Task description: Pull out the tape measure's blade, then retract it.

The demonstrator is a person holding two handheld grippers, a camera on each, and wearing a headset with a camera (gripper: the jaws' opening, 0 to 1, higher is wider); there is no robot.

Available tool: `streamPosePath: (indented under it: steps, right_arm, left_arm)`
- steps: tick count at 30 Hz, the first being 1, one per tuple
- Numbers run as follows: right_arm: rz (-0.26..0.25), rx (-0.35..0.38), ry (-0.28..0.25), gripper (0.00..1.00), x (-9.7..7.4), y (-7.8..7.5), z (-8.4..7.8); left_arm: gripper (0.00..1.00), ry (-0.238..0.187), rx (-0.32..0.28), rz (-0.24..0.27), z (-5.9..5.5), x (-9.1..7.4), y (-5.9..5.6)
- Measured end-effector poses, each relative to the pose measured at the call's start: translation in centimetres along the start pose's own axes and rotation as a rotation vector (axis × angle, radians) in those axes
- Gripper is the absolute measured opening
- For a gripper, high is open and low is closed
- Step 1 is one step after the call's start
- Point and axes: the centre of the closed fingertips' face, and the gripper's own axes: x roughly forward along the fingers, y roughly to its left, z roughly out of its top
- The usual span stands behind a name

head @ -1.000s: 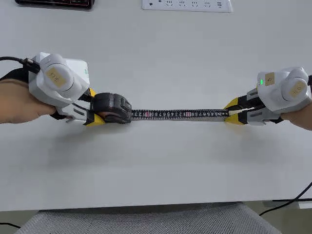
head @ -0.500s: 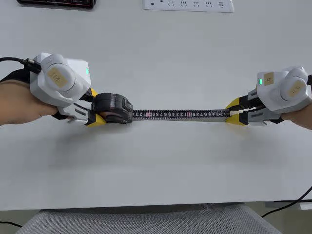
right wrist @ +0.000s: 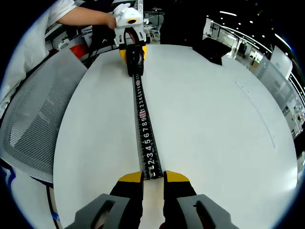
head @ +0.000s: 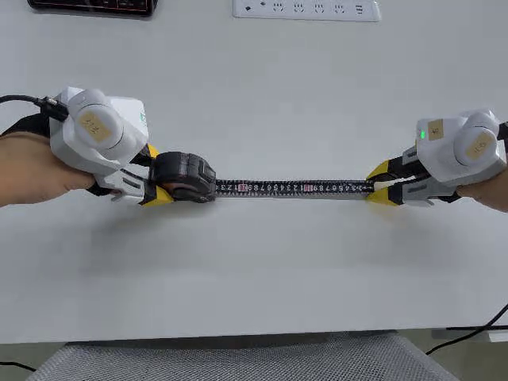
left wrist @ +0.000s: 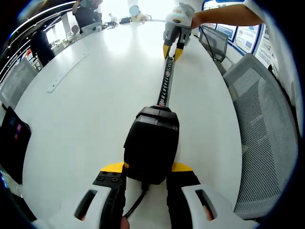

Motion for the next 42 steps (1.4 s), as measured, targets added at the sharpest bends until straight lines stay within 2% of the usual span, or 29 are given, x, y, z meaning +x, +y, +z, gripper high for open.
streamPosePath:
  steps: [5,8,18,21,24,26,30,32,35,39,42]
  right_arm:
    - [0.003,0.015,-0.001,0.17,0.0,0.2,0.0]
    - [0.001,0.021,0.001,0.21,-0.1,0.2,-0.1]
    - [-0.020,0.055,-0.028,0.23,-0.6,0.2,0.3]
    - [-0.037,0.090,-0.060,0.25,-0.9,0.1,0.7]
    - [-0.043,0.092,-0.065,0.27,-0.9,0.5,0.8]
    - [-0.052,0.107,-0.078,0.28,-0.9,0.6,1.0]
    - [-0.087,0.148,-0.142,0.28,-1.4,0.6,2.1]
    - [-0.101,0.164,-0.151,0.29,-1.7,0.8,2.2]
    - [-0.117,0.187,-0.167,0.31,-1.9,1.1,2.4]
    - [-0.143,0.209,-0.172,0.34,-2.1,1.7,2.3]
    - [-0.164,0.226,-0.176,0.37,-2.4,2.0,2.4]
  left_arm:
    - [0.30,-0.004,-0.013,0.002,0.0,0.1,0.0]
    - [0.36,-0.012,-0.033,-0.006,0.2,0.1,-0.2]
    - [0.39,-0.024,-0.038,-0.002,0.6,0.0,-0.3]
    - [0.44,-0.037,-0.057,0.003,0.6,-0.2,-0.2]
    - [0.44,-0.060,-0.087,0.008,0.6,-0.4,-0.1]
    - [0.45,-0.067,-0.086,0.016,0.7,-0.6,-0.2]
    - [0.45,-0.080,-0.093,0.032,0.9,-1.1,-0.1]
    - [0.46,-0.103,-0.114,0.043,1.1,-1.6,0.1]
    - [0.47,-0.110,-0.116,0.061,1.0,-2.1,0.2]
    - [0.48,-0.142,-0.131,0.087,1.1,-2.8,0.1]
    - [0.50,-0.176,-0.136,0.089,1.2,-3.2,-0.4]
